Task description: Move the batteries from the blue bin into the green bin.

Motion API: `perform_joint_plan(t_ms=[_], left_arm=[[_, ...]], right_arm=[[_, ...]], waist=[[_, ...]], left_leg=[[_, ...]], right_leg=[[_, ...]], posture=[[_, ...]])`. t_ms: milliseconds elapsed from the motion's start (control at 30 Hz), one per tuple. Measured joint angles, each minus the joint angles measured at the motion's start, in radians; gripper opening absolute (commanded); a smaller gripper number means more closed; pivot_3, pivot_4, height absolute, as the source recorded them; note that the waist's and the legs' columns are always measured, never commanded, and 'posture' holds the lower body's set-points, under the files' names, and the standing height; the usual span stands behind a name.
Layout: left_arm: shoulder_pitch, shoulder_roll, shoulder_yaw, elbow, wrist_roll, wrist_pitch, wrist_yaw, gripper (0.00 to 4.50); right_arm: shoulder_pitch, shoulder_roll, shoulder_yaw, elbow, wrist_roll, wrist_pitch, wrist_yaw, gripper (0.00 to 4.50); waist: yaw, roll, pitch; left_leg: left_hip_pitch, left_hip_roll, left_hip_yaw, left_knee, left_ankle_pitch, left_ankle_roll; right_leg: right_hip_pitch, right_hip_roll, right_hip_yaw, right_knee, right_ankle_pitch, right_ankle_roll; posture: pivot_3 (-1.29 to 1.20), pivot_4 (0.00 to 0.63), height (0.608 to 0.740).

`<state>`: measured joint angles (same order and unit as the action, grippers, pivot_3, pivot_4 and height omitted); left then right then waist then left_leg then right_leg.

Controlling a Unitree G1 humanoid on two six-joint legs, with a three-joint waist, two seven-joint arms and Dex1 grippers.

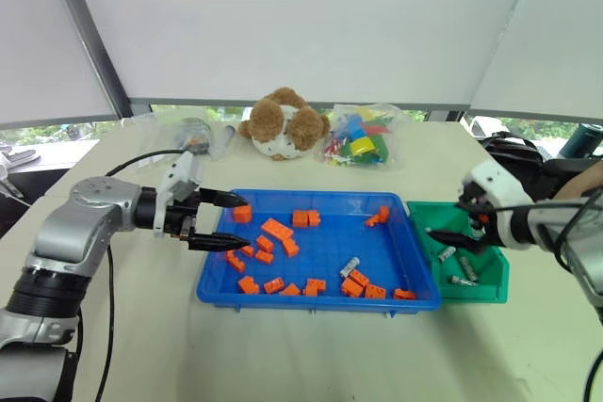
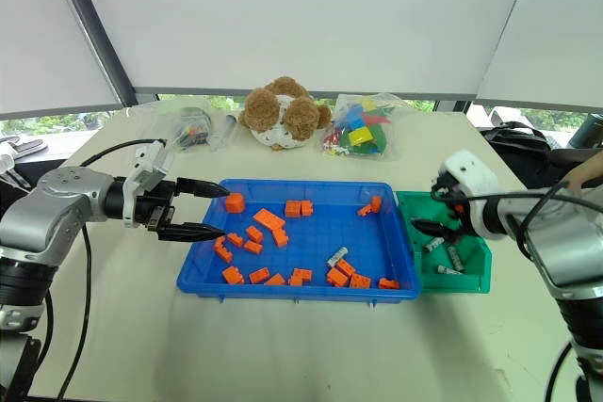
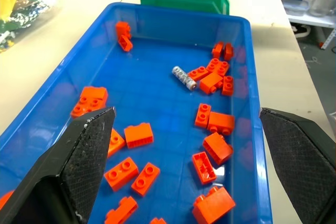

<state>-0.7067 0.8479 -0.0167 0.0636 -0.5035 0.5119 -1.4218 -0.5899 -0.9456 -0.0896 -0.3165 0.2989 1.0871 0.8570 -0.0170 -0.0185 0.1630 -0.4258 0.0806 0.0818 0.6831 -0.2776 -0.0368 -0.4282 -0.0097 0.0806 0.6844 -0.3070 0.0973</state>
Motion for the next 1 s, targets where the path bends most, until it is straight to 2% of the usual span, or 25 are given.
perform_joint_plan(t_ms=[300,533,667,1000], left_arm=[[0.002,-0.002,0.001,-0.001,0.002,-0.003,0.008,4.5],[0.021,0.0,0.002,-0.013,0.004,-0.017,0.029,4.5],[0.03,0.0,0.002,-0.022,0.006,-0.02,0.036,4.5],[0.035,-0.001,0.002,-0.037,0.012,-0.024,0.056,4.5]], right_arm=[[-0.016,0.247,0.19,-0.062,0.041,0.221,-0.186,4.46],[-0.042,0.368,0.213,-0.063,0.038,0.341,-0.319,4.46],[-0.042,0.405,0.24,-0.063,0.04,0.371,-0.36,4.46],[-0.04,0.408,0.332,-0.07,0.039,0.381,-0.4,4.46]], waist=[[0.005,0.0,0.0],[0.003,0.0,0.0],[0.004,0.0,0.0],[0.003,0.0,0.0]], left_leg=[[-0.001,-0.001,0.0,0.0,0.0,0.0],[-0.001,0.0,0.0,0.0,0.0,0.0],[-0.001,0.0,0.0,0.0,0.0,0.0],[-0.001,0.0,0.0,0.0,0.0,0.0]], right_leg=[[0.0,-0.001,0.0,0.0,0.0,0.0],[0.0,-0.001,0.0,0.0,0.0,0.0],[0.0,-0.001,0.0,0.0,0.0,0.0],[0.0,-0.001,0.0,0.0,0.0,0.0]], posture=[[0.0,0.15,0.733],[0.0,0.15,0.733],[0.0,0.15,0.733],[0.0,0.15,0.733]])
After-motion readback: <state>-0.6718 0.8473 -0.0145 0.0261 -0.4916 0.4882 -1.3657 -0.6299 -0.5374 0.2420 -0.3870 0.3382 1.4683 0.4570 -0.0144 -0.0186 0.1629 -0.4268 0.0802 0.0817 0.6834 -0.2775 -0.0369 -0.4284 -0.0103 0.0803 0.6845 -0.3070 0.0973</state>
